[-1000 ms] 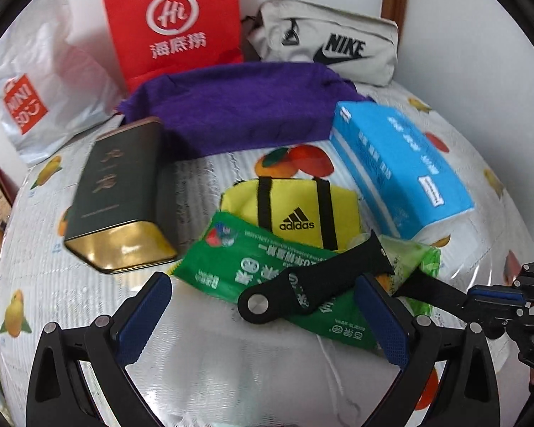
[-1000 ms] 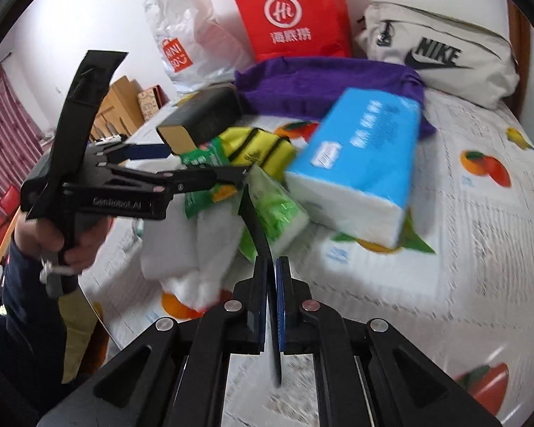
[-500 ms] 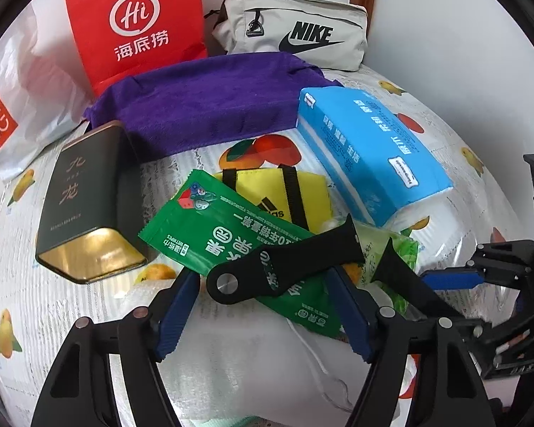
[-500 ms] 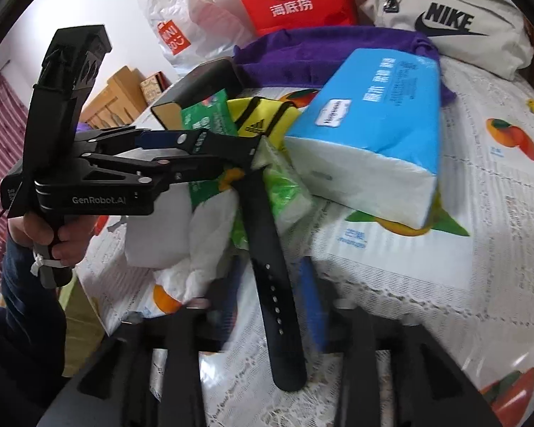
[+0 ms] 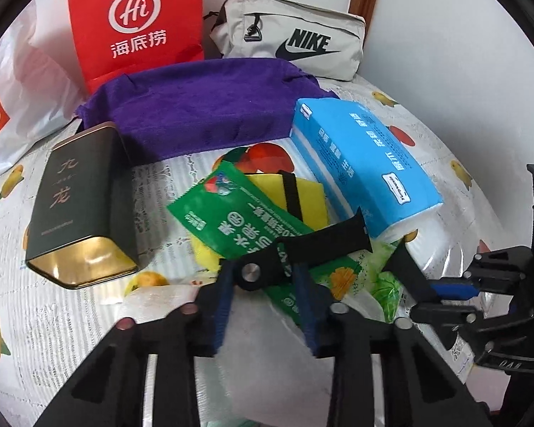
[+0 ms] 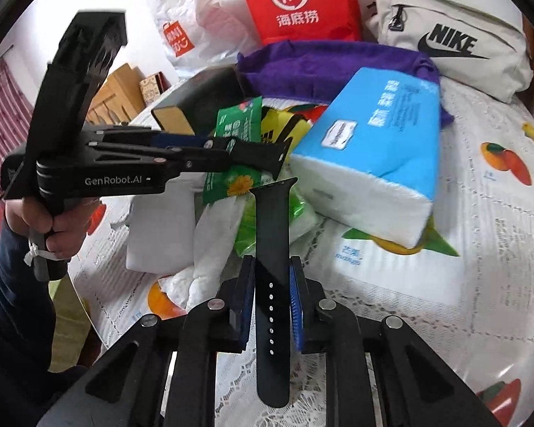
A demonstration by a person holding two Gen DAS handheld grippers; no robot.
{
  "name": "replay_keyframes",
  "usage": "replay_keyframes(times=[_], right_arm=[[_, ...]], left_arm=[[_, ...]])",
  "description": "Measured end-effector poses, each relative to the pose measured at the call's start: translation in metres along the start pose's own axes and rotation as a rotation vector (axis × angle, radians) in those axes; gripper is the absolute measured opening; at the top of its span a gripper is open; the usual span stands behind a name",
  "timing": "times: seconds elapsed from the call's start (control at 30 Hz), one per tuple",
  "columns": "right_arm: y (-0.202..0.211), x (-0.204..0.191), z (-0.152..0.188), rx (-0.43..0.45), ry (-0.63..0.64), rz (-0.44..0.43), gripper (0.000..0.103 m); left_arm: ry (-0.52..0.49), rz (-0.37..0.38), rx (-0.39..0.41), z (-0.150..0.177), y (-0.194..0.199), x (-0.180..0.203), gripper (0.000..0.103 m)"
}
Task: Organize soft objects
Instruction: 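Grasp the black watch strap's holed end with the right gripper while the left gripper grasps its buckle end, then lift the black watch strap off the white gloves with both grippers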
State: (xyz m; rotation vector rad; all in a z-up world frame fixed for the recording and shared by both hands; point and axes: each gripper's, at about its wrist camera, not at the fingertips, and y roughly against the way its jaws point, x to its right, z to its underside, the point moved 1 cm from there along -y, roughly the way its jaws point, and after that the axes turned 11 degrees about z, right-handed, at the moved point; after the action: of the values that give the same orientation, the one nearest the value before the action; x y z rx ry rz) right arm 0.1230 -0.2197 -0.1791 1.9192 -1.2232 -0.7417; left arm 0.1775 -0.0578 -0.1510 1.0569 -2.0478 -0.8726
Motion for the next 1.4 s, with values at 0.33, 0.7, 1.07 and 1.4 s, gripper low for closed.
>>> replay_keyframes(times=[0.33,0.7,1.07,1.4], right_arm=[[0.009,0.003,0.002,0.006,0.0,0.01,0.018],[0.005,-0.001,0.005,-0.004,0.005,-0.018,0.018],[0.006,0.008,0.012,-0.011,-0.01,-0.015,0.018],[0.014,0.004,0.011,0.001,-0.004,0.001,0.018]], left_arm=[[0.061,-0.017,0.011,0.0,0.002,-0.003,0.022],[0.127,-0.065,0.004,-0.012,-0.01,0.001,0.047],[0.129,-0.05,0.008,-0.008,-0.012,0.0,0.028],[0.163,-0.014,0.054,-0.004,0.008,-0.007,0.028]])
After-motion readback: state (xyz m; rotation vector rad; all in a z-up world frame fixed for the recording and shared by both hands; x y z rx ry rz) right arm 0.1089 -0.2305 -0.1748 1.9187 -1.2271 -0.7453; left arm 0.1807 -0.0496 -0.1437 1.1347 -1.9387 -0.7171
